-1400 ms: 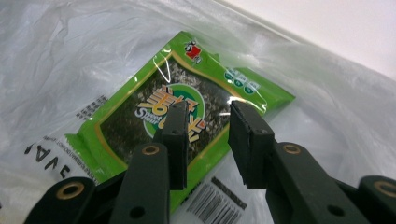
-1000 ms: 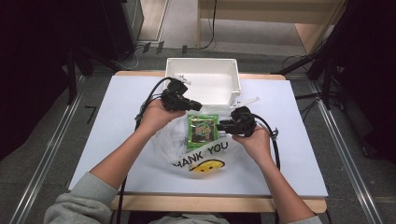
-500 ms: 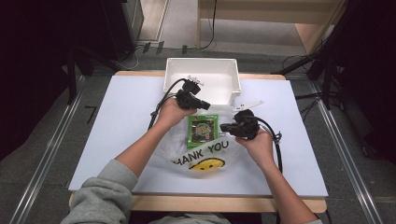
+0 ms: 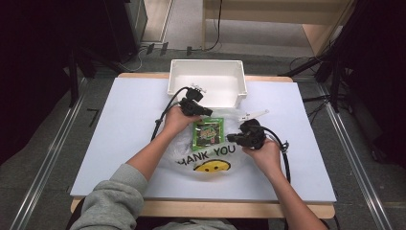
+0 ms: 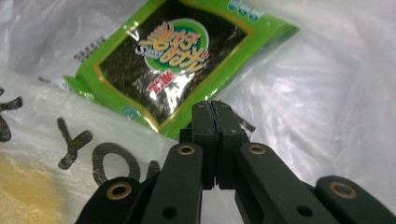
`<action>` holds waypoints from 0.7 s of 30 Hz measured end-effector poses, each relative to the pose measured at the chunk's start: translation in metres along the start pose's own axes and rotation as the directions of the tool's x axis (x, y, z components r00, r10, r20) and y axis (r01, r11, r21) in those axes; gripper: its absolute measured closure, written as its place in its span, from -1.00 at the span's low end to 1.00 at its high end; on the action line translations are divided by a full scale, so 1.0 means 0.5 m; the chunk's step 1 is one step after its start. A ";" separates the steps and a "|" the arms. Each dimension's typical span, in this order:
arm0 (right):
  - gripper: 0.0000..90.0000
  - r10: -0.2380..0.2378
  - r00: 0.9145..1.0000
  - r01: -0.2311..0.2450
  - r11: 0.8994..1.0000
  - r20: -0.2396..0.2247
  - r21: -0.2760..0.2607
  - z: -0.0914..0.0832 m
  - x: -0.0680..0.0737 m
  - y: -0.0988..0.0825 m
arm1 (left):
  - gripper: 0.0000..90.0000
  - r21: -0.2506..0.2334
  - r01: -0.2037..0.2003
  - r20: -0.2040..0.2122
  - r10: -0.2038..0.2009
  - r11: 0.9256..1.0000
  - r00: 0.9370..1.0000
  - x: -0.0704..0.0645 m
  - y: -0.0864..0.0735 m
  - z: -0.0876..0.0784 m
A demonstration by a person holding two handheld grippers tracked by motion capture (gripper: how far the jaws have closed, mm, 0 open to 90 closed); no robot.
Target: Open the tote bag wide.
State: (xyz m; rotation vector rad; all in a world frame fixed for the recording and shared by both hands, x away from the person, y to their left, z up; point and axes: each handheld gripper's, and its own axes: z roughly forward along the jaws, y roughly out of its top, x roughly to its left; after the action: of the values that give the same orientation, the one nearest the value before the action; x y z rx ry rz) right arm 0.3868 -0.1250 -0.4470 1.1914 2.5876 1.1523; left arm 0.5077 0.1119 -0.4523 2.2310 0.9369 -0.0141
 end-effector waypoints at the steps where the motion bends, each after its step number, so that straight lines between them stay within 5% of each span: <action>1: 1.00 -0.005 1.000 0.005 1.000 0.003 0.003 0.002 0.001 -0.002 | 0.97 0.005 0.006 -0.001 -0.006 1.000 1.000 0.001 -0.003 0.004; 21: 1.00 -0.027 1.000 0.027 0.999 0.005 0.045 -0.002 0.034 -0.071 | 0.95 0.017 0.021 -0.039 -0.021 1.000 0.999 0.007 -0.009 0.013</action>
State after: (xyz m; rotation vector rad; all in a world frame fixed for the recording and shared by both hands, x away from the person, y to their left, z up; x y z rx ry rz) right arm 0.3524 -0.1289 -0.4659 1.1632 2.6299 1.0901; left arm 0.5091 0.1124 -0.4606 2.2445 0.9843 0.0111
